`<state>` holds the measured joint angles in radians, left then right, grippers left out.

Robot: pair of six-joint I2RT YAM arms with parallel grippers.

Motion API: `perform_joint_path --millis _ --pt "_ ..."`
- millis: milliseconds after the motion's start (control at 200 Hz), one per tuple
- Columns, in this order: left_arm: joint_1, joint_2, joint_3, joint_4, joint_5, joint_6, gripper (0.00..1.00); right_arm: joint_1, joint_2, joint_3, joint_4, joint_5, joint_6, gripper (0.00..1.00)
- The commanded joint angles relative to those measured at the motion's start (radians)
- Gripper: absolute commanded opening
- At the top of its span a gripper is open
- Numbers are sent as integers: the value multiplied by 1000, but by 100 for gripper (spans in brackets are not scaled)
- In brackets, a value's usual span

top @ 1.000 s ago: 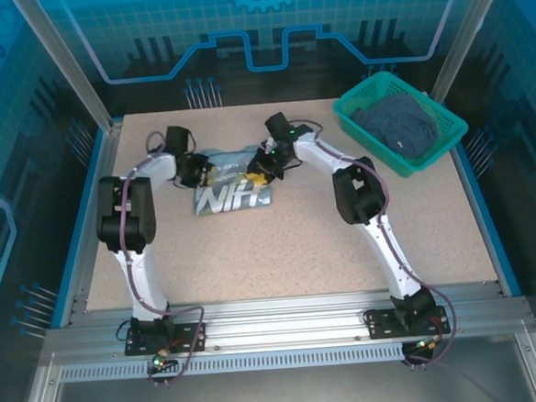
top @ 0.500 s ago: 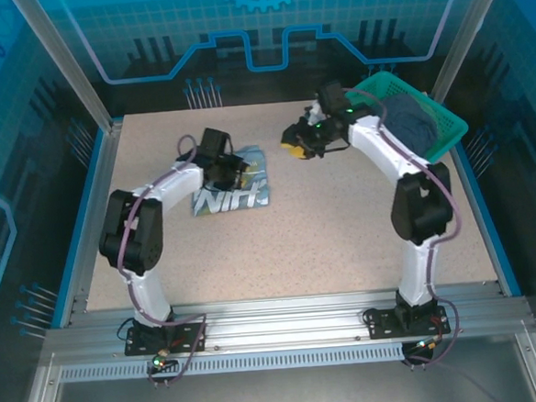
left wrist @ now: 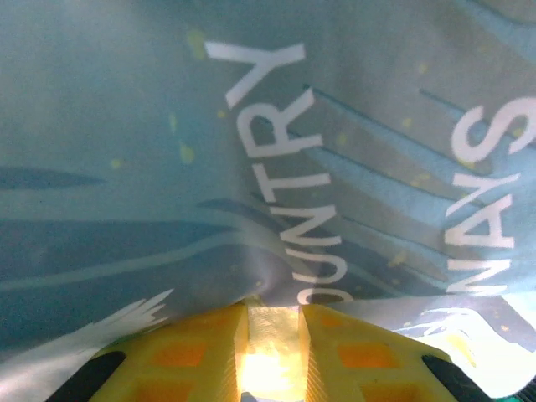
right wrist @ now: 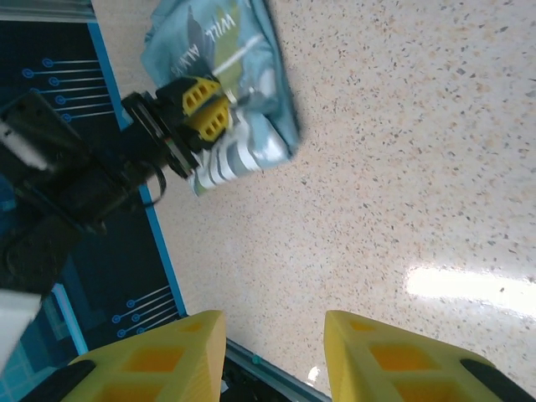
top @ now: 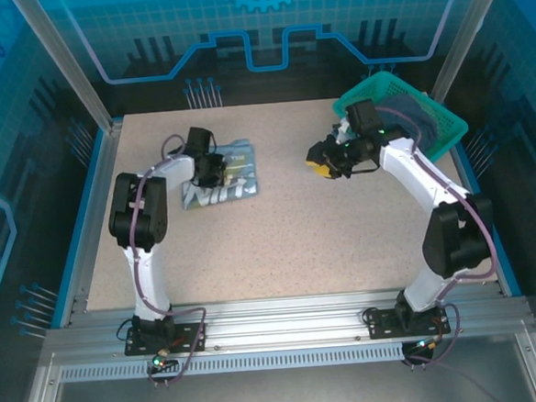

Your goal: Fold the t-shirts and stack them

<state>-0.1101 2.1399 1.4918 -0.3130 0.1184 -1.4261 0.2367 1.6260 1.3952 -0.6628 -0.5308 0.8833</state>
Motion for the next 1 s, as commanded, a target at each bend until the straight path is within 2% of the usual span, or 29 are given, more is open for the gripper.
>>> perform_joint_path --millis 0,70,270,410,495,555,695,845,900,935,945,955,970,975,995 --pt "122 106 116 -99 21 196 24 -26 -67 -45 -24 -1 0 37" --pt "183 158 221 -142 20 291 24 -33 -95 -61 -48 12 -8 37" --pt "325 360 571 -205 103 413 22 -46 -159 -104 -66 32 -10 38" --pt "360 538 853 -159 224 445 22 -50 -184 -96 -98 38 -26 38" --pt "365 637 1035 -212 241 473 23 -52 -192 -93 -120 42 -33 38" --pt "369 666 1072 -211 251 465 22 -52 -195 -93 -127 41 -34 38" --pt "369 604 999 -179 259 474 23 -52 -196 -96 -124 40 -35 39" --pt "359 388 826 -93 241 487 40 -60 -201 -87 -62 64 -51 43" --pt "355 280 756 -57 244 509 47 -63 -211 -77 -31 98 -61 50" --pt "355 202 692 -26 240 507 53 -67 -217 -67 -20 129 -70 58" --pt "357 175 670 -15 238 503 59 -69 -218 -63 -17 137 -72 60" --pt "357 152 649 -4 236 501 69 -72 -221 -61 -15 148 -73 63" --pt "358 113 620 14 233 498 91 -73 -223 -54 -13 159 -75 66" --pt "358 102 610 18 231 498 95 -74 -224 -51 -12 162 -76 69" --pt "360 51 572 33 226 499 99 -78 -229 -41 -9 180 -76 76"
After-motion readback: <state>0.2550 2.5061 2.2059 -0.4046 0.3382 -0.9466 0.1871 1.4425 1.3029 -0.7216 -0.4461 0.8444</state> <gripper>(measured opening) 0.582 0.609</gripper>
